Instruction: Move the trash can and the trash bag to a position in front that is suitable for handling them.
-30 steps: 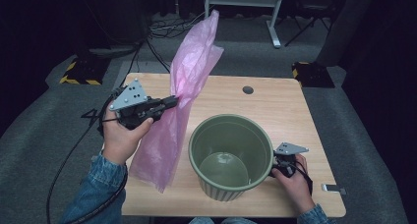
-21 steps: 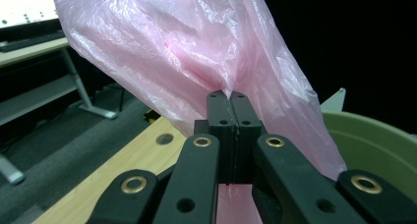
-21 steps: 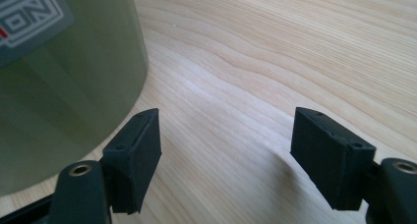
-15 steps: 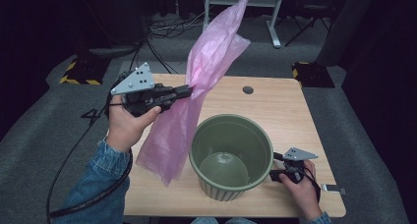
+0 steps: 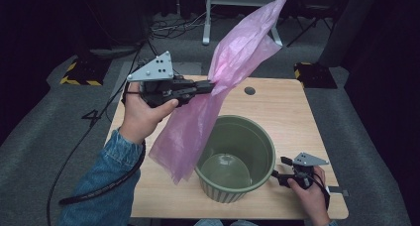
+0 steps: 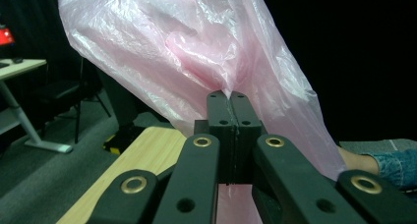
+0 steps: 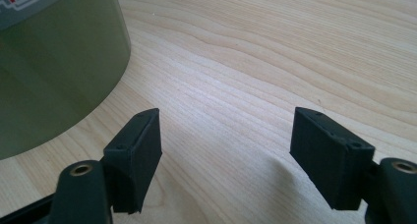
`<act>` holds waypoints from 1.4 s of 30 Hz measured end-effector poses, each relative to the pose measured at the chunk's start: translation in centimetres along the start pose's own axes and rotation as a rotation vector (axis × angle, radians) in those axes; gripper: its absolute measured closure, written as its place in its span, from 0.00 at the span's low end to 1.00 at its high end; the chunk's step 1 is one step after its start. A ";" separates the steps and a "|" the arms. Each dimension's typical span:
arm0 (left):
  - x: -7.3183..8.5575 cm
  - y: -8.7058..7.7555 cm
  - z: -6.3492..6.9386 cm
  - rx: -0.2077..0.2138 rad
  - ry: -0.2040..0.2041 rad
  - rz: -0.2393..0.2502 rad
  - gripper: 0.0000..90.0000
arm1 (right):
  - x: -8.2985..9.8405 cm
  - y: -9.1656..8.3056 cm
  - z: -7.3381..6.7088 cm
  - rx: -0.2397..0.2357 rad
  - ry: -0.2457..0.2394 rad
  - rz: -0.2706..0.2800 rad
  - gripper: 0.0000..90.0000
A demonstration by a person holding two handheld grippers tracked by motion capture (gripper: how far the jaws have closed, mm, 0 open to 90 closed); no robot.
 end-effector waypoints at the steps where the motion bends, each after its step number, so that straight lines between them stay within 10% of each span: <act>1: -0.1 0.2 0.0 0.004 0.002 0.006 1.00 | 0.0 -0.1 0.0 0.001 0.002 0.001 0.31; 27: -3.5 7.3 1.9 0.128 0.058 0.070 1.00 | 1.9 -3.2 1.5 0.062 0.049 0.021 0.31; 42: 0.9 8.3 2.4 0.127 0.015 0.047 1.00 | 1.6 -2.4 1.1 0.044 0.037 0.013 0.31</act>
Point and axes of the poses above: each handheld gripper's, and its own axes: y roughly forward along the jaws, x roughly out of its underside, z roughly to its right, the point moved 10 cm from there along y, roughly forward along the jaws, and after that the axes turned 5 degrees about y, right-handed, at the moved point
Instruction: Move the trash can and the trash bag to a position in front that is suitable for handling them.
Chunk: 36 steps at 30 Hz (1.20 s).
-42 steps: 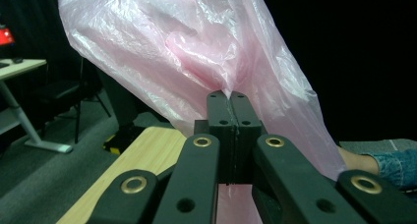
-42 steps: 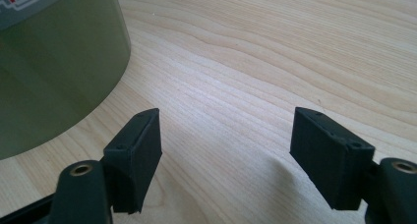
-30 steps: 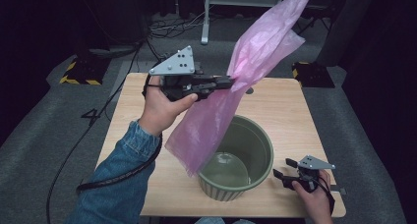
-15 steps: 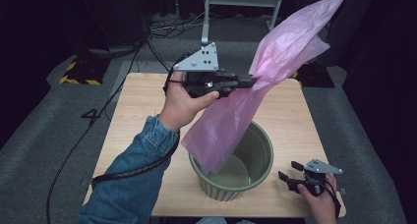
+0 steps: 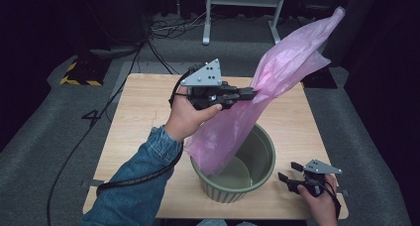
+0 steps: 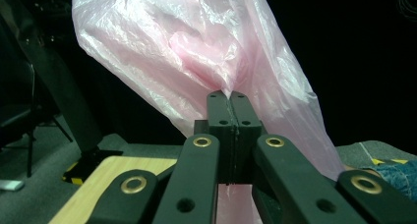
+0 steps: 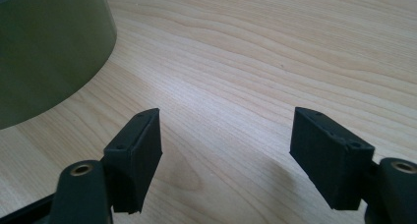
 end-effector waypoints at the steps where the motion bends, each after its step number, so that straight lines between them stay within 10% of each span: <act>1: 0.3 0.1 0.1 0.003 -0.004 -0.001 1.00 | 0.0 0.1 0.0 -0.001 -0.002 -0.001 0.31; 36: 8.1 -4.8 5.8 -0.005 -0.025 -0.138 0.99 | -3.4 1.5 -0.8 -0.058 -0.049 0.017 0.30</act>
Point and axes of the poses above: each handheld gripper's, and its own axes: y roughly forward along the jaws, x roughly out of its underside, z roughly to its right, the point moved 10 cm from there along y, roughly forward along the jaws, and after that the axes turned 5 degrees about y, right-handed, at the moved point
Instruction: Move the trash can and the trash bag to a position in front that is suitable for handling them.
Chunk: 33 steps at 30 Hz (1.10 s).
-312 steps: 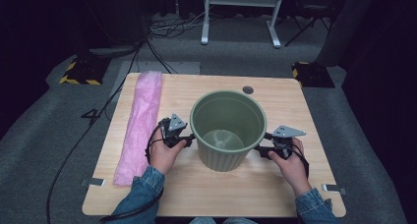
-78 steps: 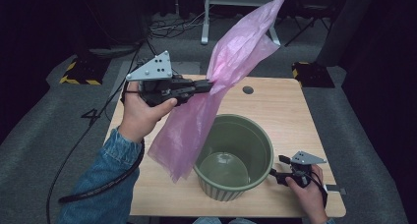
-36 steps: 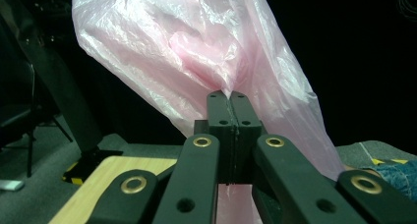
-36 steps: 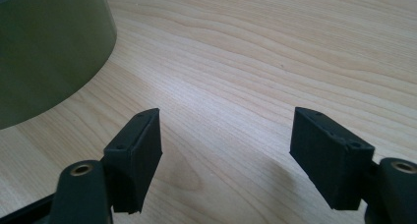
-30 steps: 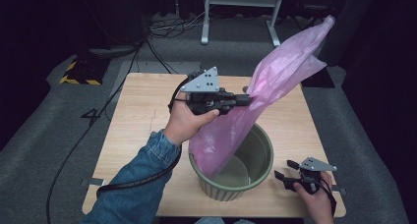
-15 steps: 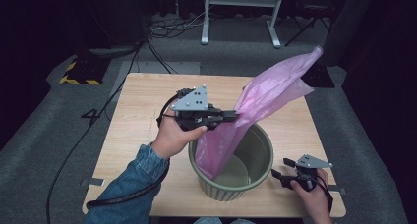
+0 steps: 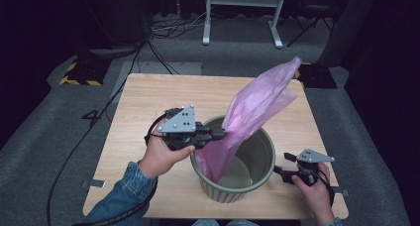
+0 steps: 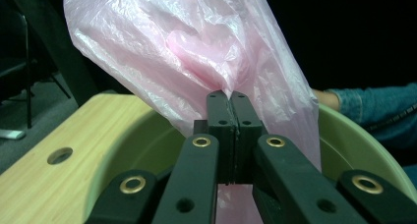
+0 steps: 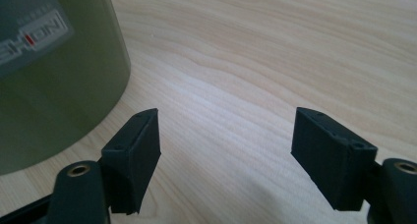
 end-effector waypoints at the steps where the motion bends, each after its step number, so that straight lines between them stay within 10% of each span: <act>1: 0.1 0.0 0.2 0.000 -0.001 -0.001 0.99 | -0.2 0.0 0.0 -0.003 -0.001 0.003 0.30; 33: 4.3 0.1 2.5 -0.057 -0.091 -0.062 0.98 | -12.3 -4.7 0.0 -0.049 -0.137 0.170 0.30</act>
Point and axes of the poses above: each handheld gripper's, and its own axes: y roughly forward along the jaws, x roughly out of its underside, z roughly to its right, the point moved 10 cm from there along y, roughly forward along the jaws, and after that the axes turned 5 degrees about y, right-handed, at the moved point
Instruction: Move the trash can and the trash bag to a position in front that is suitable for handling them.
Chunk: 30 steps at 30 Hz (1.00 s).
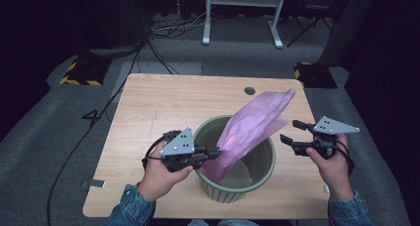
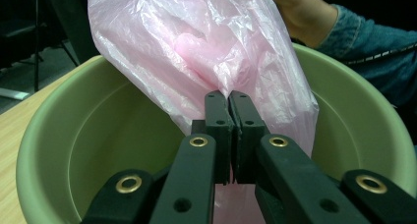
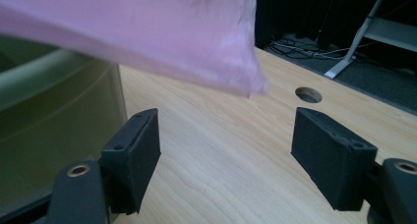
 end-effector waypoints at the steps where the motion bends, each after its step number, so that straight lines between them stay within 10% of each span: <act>1: 0.1 0.0 0.0 0.004 -0.003 -0.002 0.98 | -0.3 -0.1 0.0 0.001 -0.001 0.004 0.30; 30: 1.8 0.1 0.3 0.010 -0.022 -0.064 0.95 | -7.6 -2.1 -1.3 0.001 -0.057 0.112 0.28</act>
Point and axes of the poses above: each handheld gripper's, and its own axes: y roughly forward along the jaws, x roughly out of its underside, z roughly to its right, the point moved 10 cm from there along y, roughly forward along the jaws, and after that the axes turned 5 degrees about y, right-handed, at the moved point
